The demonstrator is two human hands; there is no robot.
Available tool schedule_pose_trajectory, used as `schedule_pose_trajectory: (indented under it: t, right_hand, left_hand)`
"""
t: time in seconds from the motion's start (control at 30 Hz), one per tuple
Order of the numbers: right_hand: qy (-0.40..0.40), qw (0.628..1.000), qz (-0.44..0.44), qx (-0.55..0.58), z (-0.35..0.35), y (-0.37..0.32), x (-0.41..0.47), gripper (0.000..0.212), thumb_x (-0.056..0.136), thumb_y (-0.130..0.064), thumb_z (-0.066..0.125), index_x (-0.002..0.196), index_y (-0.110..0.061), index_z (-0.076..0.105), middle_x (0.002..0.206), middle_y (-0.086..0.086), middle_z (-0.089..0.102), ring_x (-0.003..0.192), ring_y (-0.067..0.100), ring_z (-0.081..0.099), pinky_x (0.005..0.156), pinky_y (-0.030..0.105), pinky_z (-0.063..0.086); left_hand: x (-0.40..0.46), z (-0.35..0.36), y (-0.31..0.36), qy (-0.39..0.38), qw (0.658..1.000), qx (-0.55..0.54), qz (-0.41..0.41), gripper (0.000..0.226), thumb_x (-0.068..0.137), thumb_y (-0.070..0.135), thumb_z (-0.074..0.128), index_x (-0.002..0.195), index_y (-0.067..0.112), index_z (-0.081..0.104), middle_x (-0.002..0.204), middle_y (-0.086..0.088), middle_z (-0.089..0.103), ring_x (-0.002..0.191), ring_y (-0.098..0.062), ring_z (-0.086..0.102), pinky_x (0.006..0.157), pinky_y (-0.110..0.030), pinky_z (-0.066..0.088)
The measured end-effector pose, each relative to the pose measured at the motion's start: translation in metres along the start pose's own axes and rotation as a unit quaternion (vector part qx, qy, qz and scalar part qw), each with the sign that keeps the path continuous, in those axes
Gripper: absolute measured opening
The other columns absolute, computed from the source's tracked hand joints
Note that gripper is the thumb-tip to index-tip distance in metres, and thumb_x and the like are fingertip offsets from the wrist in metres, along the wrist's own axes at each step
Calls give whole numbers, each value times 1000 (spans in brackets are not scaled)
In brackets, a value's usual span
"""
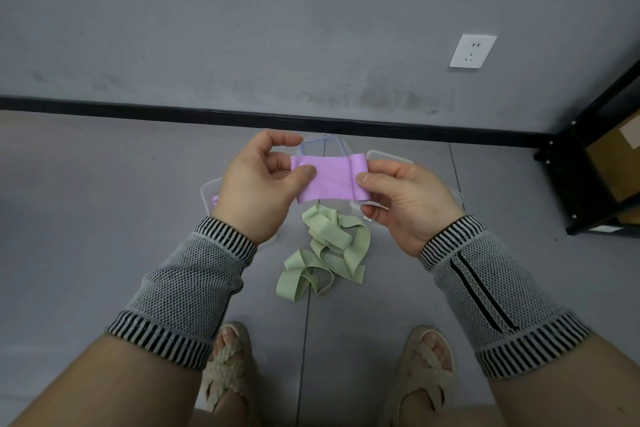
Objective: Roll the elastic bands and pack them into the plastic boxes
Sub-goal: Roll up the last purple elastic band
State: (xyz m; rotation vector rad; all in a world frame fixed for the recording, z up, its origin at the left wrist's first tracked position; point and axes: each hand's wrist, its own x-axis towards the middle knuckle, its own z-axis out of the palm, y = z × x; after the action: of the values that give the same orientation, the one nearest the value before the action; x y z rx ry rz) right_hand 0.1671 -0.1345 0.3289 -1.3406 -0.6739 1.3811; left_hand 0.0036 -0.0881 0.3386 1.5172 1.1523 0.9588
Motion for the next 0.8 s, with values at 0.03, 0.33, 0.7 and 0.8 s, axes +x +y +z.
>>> schedule_pose_trajectory:
  t: [0.03, 0.33, 0.7, 0.8]
  right_hand:
    - [-7, 1000, 3, 4, -1, -1, 0, 16, 88, 2, 56, 89, -12, 65, 75, 2, 64, 64, 10, 54, 60, 20, 43]
    - [15, 999, -35, -10, 0, 3, 1, 20, 77, 6, 68, 83, -10, 57, 53, -4, 61, 47, 8, 52, 45, 17, 40]
    - [52, 982, -170, -59, 11, 10, -2, 33, 82, -3, 69, 75, -17, 40, 70, 6, 57, 61, 23, 53, 51, 28, 42]
    - [63, 976, -200, -55, 16, 11, -2, 31, 82, -1, 69, 69, -16, 46, 60, -5, 56, 54, 16, 49, 48, 26, 44]
  left_hand:
    - [0, 0, 0, -1, 1000, -2, 0, 28, 83, 4, 66, 98, 23, 54, 62, 9, 62, 50, 1, 56, 50, -12, 43]
    - [-2, 3, 4, -22, 1000, -3, 7, 29, 83, 4, 67, 98, 24, 53, 65, 7, 65, 51, 0, 58, 49, -13, 44]
    - [-1, 1, 4, -10, 999, -34, -8, 27, 82, 6, 67, 98, 24, 56, 68, 4, 67, 56, -4, 60, 50, -14, 43]
    - [-1, 1, 4, -2, 999, -46, -11, 27, 82, 6, 68, 100, 22, 56, 66, 5, 67, 59, -7, 61, 55, -16, 46]
